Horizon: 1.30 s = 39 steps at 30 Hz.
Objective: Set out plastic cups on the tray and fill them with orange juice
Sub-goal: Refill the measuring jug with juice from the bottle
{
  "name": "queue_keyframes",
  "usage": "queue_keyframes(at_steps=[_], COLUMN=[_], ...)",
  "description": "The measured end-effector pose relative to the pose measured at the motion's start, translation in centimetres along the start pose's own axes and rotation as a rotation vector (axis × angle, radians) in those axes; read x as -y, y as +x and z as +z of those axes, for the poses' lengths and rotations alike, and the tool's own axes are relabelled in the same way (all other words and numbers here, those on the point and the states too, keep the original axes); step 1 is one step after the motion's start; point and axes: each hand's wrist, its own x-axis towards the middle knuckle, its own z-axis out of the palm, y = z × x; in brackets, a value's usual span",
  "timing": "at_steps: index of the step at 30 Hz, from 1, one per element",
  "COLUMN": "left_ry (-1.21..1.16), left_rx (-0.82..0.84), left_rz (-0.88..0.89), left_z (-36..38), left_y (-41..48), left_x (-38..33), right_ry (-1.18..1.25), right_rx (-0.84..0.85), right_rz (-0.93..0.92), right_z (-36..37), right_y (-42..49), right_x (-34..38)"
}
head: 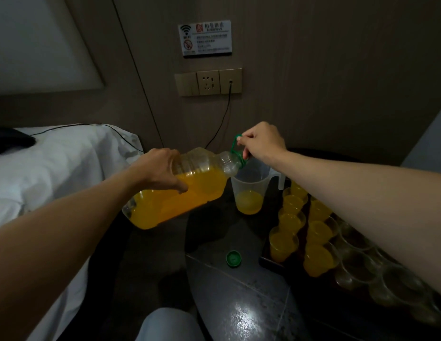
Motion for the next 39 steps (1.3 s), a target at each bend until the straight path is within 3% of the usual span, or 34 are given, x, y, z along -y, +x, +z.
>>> queue_keyframes(at_steps=[20,39], left_ry=[0.058,0.114], left_rx=[0.005,0.033], left_rz=[0.002,-0.016], left_z=[-1.0,-2.1], left_y=[0.0,0.2], left_x=[0.1,-0.6], right_ry=[0.237,0.296], right_rx=[0.082,0.122], right_rz=[0.093,0.118], right_z=[0.2,0.4], right_y=[-0.4,-0.4], right_x=[-0.4,-0.9])
